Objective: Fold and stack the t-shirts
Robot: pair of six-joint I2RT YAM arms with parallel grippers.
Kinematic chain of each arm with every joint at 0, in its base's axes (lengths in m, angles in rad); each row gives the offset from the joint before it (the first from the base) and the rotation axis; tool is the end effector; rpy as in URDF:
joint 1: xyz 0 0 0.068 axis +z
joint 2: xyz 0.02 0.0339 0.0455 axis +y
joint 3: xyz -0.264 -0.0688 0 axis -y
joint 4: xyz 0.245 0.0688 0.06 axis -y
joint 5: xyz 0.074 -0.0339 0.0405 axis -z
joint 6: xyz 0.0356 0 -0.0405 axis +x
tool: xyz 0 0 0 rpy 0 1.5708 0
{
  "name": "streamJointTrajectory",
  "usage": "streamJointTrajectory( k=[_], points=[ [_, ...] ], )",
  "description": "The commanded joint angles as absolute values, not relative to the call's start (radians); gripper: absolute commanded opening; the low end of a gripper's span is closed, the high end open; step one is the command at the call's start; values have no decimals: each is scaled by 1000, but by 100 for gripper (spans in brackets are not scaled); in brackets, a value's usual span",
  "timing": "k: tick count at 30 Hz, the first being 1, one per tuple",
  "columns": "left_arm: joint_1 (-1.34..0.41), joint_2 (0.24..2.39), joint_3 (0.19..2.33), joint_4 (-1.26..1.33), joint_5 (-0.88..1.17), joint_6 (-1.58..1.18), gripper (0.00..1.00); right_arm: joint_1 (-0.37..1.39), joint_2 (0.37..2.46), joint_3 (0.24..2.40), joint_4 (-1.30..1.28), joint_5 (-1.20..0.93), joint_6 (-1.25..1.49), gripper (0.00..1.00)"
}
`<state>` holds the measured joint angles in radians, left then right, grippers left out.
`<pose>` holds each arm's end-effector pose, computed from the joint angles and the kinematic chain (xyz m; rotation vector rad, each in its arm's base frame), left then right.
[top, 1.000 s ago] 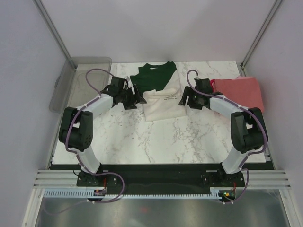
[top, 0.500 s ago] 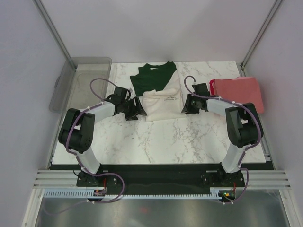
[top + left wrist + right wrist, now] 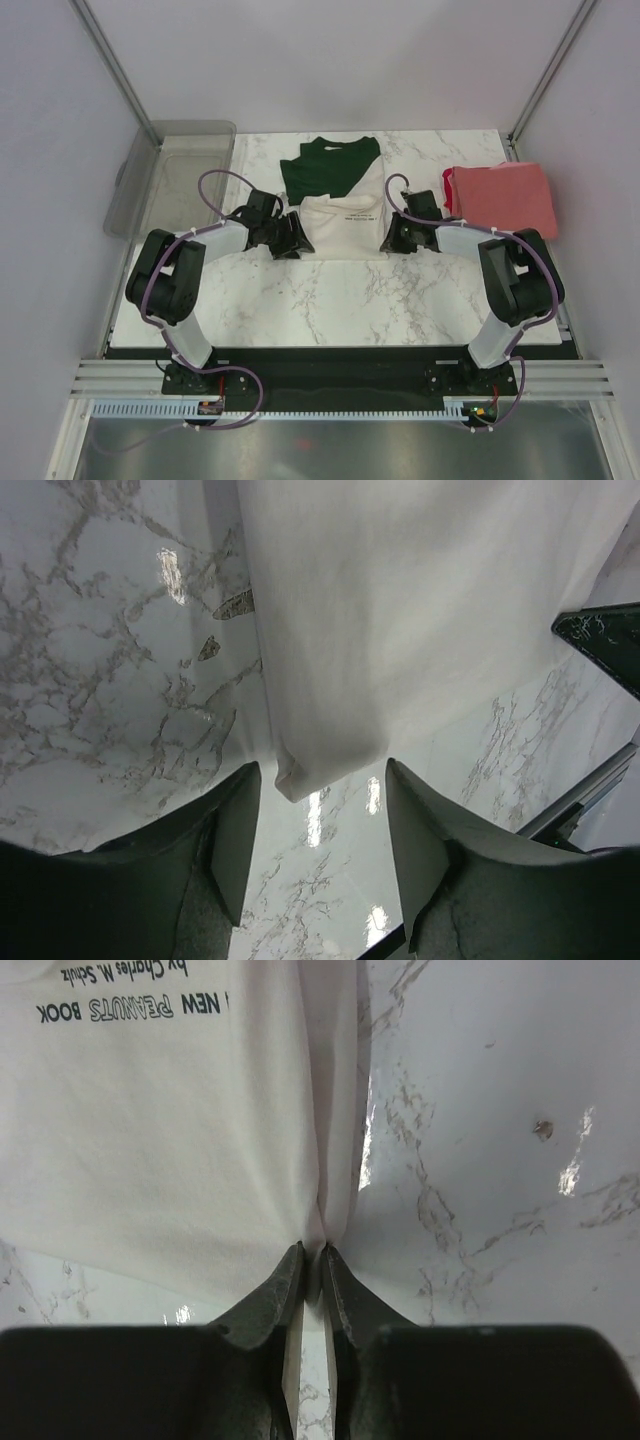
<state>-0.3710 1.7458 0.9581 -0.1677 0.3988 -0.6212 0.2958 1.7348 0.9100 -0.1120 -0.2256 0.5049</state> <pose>0.3146 -0.1372 0.1549 -0.1619 2.6529 -0.8726 0.3208 0.1061 0.1472 0.1738 2.5751 0.5988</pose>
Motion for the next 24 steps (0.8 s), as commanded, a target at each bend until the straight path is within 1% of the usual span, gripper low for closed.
streamJointTrajectory(
  k=[1,5,6,8,10,12,14,16,21,24],
  points=[
    [-373,1755,959,-124,410,-623,59,313,1707,877,-146,-215,515,20],
    [-371,1764,957,-123,403,-620,54,321,1703,873,-146,-213,520,20],
    [-371,1772,954,-123,406,-621,49,324,1701,871,-144,-210,525,21],
    [-374,1772,945,-123,410,-621,49,328,1692,865,-143,-209,526,26],
    [-374,1756,925,-123,393,-620,50,327,1684,856,-144,-199,526,38],
    [-374,1731,902,-126,374,-614,56,328,1664,847,-144,-189,526,43],
    [-373,1718,896,-143,350,-604,60,328,1646,842,-149,-181,523,48],
    [-373,1709,888,-150,344,-600,60,328,1637,838,-156,-173,519,53],
    [-374,1723,887,-147,357,-603,55,330,1623,822,-167,-178,515,54],
    [-374,1723,882,-144,353,-601,53,336,1637,815,-166,-178,512,54]
  ],
)
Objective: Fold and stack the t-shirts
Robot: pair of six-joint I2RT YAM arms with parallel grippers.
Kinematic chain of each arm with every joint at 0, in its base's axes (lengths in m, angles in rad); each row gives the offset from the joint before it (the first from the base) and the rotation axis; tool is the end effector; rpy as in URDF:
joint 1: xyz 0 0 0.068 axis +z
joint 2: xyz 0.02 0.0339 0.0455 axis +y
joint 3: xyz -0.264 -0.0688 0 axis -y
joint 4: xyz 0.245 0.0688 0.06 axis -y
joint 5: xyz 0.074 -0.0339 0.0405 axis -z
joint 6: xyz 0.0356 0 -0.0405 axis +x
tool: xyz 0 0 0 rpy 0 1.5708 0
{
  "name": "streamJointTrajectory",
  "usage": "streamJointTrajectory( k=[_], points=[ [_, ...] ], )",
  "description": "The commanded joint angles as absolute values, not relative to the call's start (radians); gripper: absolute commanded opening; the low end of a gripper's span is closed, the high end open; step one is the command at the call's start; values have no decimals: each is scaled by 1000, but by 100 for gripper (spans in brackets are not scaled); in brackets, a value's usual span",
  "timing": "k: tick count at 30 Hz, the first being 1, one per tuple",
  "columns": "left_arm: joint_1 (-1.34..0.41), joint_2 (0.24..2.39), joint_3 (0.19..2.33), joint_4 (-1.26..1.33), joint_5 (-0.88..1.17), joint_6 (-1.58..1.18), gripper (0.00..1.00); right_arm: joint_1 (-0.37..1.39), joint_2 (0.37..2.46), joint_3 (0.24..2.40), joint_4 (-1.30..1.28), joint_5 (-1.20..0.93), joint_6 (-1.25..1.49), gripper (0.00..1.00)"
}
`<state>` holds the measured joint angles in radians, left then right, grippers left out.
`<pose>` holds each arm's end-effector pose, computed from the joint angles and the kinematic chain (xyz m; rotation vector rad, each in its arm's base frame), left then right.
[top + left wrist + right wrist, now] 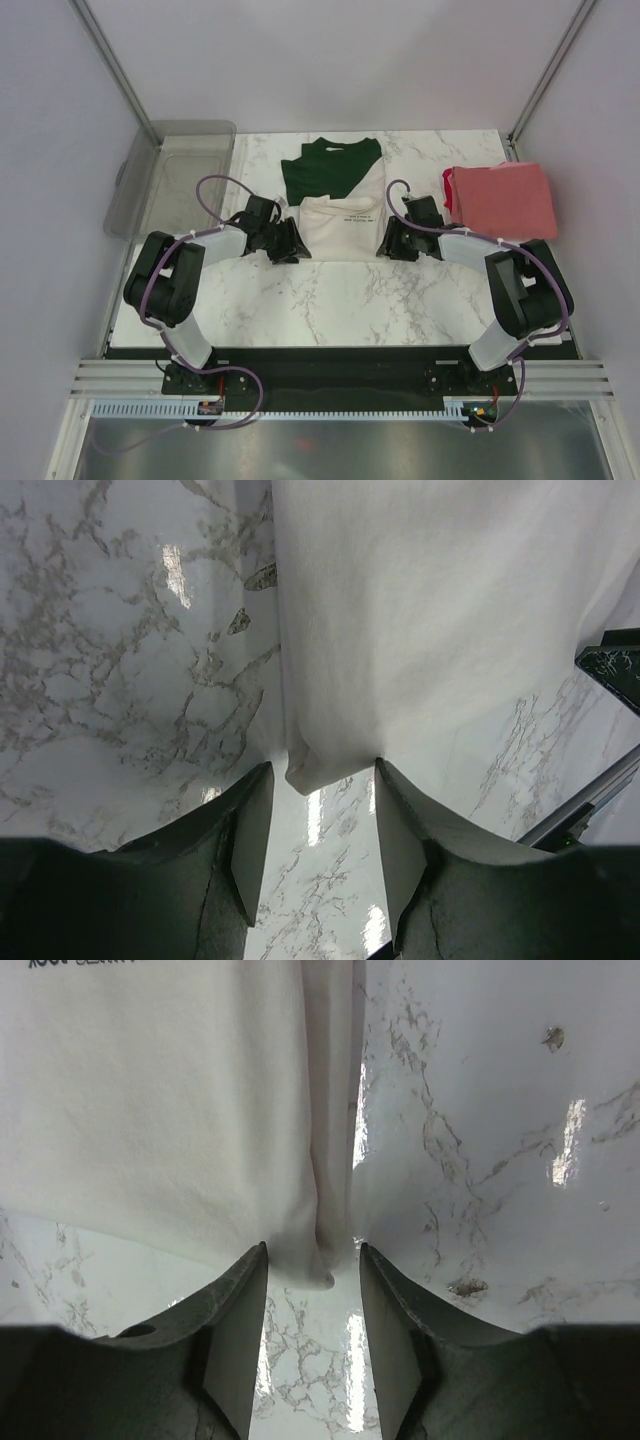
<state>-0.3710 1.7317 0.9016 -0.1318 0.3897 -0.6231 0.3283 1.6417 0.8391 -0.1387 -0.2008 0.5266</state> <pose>0.3055 -0.1334 0.1461 -0.1707 2.6583 -0.8596 0.2970 0.1087 0.1543 0.1717 2.5839 0.5866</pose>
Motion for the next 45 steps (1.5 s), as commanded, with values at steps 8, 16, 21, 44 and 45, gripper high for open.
streamJointTrajectory(
  k=[8,16,21,44,45],
  points=[
    [-374,1749,887,-140,357,-607,47,341,1698,821,-138,-196,518,41],
    [-374,1756,888,-135,360,-609,43,354,1687,805,-149,-196,525,42],
    [-377,1763,884,-135,356,-607,42,368,1683,801,-149,-190,531,38],
    [-414,1496,668,-164,314,-617,2,417,1473,723,-282,-232,514,0],
    [-416,1461,648,-170,319,-626,2,423,1424,713,-293,-238,514,0]
  ],
)
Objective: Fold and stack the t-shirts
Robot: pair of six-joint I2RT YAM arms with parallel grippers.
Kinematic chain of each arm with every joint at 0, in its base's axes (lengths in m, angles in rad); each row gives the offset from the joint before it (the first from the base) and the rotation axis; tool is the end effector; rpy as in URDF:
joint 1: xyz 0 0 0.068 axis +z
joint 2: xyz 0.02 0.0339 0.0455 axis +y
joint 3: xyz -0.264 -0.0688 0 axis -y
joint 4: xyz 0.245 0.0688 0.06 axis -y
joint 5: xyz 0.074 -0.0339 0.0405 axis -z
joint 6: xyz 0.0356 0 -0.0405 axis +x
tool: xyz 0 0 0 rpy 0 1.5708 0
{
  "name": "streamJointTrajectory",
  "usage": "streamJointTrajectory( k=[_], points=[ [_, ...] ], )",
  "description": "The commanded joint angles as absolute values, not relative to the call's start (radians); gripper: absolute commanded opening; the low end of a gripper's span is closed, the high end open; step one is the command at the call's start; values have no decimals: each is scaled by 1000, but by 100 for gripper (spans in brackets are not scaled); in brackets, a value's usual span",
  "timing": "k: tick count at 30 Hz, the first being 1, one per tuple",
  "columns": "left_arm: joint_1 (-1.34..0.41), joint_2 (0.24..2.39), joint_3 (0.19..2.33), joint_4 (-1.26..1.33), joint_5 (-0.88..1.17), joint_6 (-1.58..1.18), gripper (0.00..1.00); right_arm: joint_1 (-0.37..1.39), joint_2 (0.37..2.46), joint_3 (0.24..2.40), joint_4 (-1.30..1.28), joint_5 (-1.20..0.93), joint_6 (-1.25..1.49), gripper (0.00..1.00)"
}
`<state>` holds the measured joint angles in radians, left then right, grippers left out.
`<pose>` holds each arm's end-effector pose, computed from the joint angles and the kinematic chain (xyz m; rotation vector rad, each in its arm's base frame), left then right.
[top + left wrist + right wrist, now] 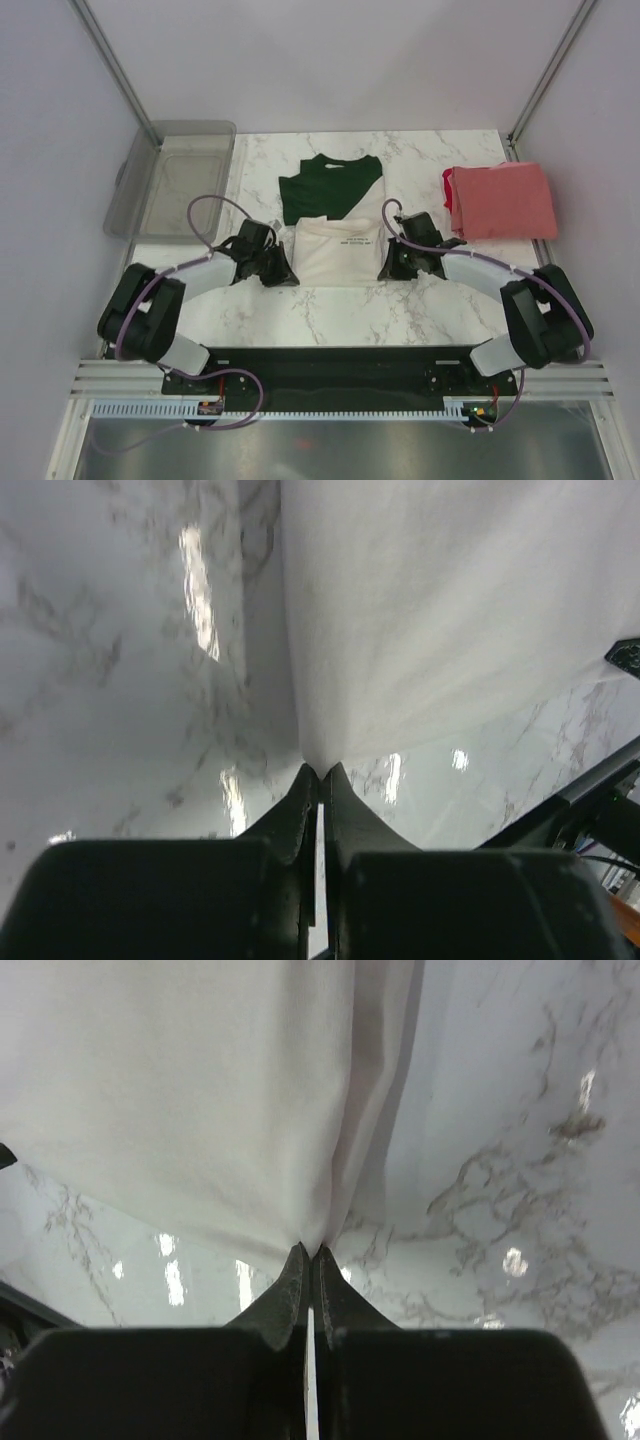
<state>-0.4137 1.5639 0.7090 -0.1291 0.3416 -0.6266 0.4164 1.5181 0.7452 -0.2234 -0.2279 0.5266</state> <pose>0.2551 -0.1250 0.1425 -0.1462 2.6852 -0.8052 0.2551 0.1216 0.1578 0.0567 2.6626 0.6285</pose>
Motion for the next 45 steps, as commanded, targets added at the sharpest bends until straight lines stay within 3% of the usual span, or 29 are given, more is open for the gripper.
streamJointTrajectory(
  k=[1,11,26,36,45],
  points=[
    [-416,1390,620,-182,322,-629,2,426,1396,706,-319,-242,520,0],
    [-417,1024,673,-445,388,-646,2,440,1080,788,-566,-238,531,0],
    [-459,775,586,-561,466,-719,2,451,870,707,-647,-258,566,0],
    [-424,981,849,-563,439,-670,2,443,1086,945,-628,-37,508,0],
    [-327,1335,1100,-502,442,-632,2,367,1396,1173,-523,-41,476,0]
  ],
)
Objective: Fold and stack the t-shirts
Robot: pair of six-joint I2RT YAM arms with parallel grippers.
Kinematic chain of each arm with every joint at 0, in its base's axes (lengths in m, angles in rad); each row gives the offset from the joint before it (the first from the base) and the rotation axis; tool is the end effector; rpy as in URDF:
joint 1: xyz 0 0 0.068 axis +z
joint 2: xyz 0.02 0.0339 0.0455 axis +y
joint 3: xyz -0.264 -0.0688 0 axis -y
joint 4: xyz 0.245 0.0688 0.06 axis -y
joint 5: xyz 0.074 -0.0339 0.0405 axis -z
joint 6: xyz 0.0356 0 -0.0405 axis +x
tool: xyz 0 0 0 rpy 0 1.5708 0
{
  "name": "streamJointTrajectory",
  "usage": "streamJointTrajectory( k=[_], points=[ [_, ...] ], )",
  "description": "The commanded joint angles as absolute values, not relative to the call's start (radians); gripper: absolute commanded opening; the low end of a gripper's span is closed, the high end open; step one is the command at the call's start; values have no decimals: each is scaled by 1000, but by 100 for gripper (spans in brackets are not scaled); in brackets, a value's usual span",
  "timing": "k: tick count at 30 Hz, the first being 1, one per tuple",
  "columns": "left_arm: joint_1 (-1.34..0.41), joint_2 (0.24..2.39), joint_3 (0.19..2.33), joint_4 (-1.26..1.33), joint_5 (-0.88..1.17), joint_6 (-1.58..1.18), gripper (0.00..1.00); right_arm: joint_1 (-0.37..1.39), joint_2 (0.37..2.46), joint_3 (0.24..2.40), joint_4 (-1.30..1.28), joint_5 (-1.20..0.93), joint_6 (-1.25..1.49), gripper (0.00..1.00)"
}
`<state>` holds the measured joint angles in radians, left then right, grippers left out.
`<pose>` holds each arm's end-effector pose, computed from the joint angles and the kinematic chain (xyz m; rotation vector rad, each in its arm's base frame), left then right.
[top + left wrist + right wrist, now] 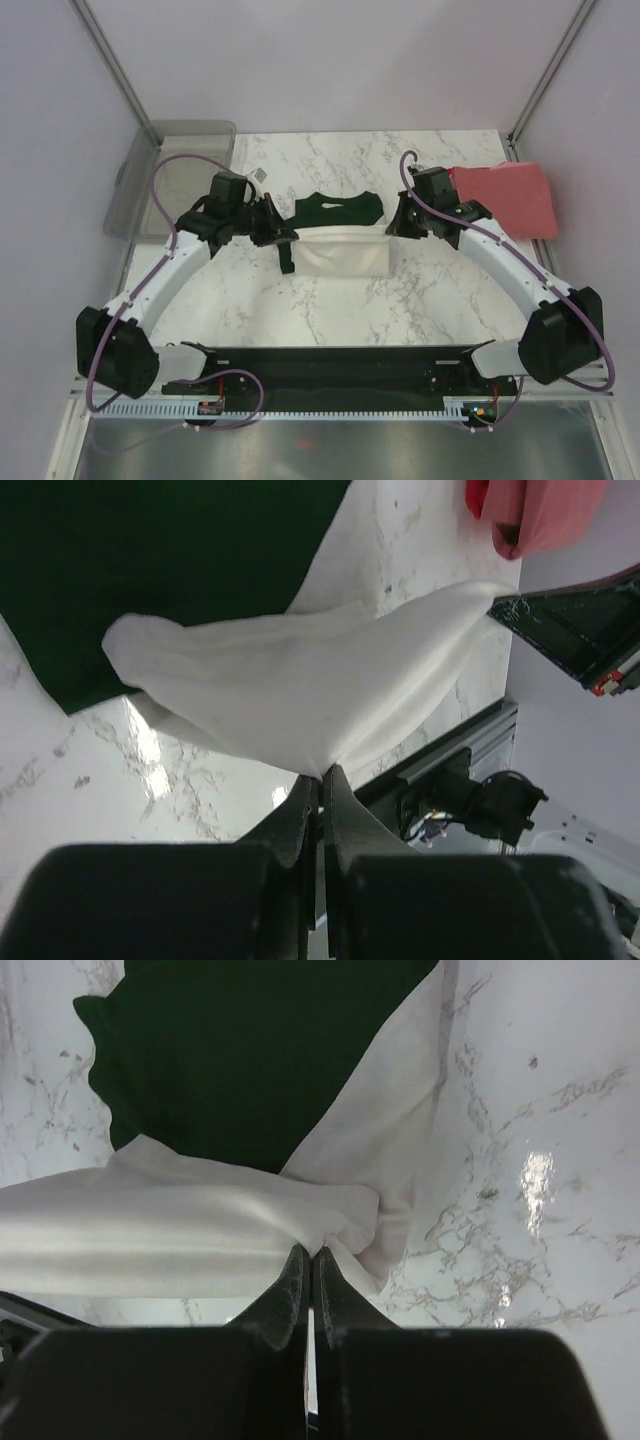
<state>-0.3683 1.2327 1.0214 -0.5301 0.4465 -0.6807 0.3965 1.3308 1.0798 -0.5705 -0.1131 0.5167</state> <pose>0.2397 -0.1090 0.2982 -0.1389 2.4527 -1.0193 0.2604 0.1134 0.2871 0.0931 2.4594 0.5516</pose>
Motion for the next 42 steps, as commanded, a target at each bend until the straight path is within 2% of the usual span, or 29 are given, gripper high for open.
streamJointTrajectory(
  k=[1,7,18,19,20,21,22,23,24,26,32,34,35,42],
  points=[
    [-318,1366,1115,-494,448,-630,2,364,1426,1195,-522,-41,472,0],
    [-241,1598,1258,-443,472,-641,2,304,1658,1351,-492,-44,457,0],
    [-176,2022,1667,-439,515,-673,2,230,2003,1711,-437,-106,462,0],
    [-173,2055,1690,-439,518,-678,7,229,2072,1742,-430,-118,462,23],
    [-167,2083,1738,-439,526,-677,21,229,2106,1776,-426,-141,456,49],
    [-166,2130,1756,-439,531,-675,54,229,2133,1826,-417,-170,445,70],
    [-164,2140,1769,-439,523,-672,60,229,2164,1836,-408,-179,443,84],
    [-161,2143,1778,-440,512,-666,65,229,2167,1841,-391,-186,434,87],
    [-161,2129,1775,-439,502,-651,75,227,2142,1809,-371,-199,414,89],
    [-163,2103,1747,-436,463,-631,85,218,2094,1734,-269,-215,402,89],
    [-182,1990,1602,-408,364,-555,88,169,2011,1499,-135,-350,388,86],
    [-198,1973,1559,-379,330,-516,93,169,2039,1494,-133,-379,371,85],
    [-204,1970,1545,-365,318,-503,99,169,2049,1494,-138,-383,373,86],
    [-222,2037,1531,-313,275,-466,100,172,2181,1557,-147,-443,387,93]
  ],
)
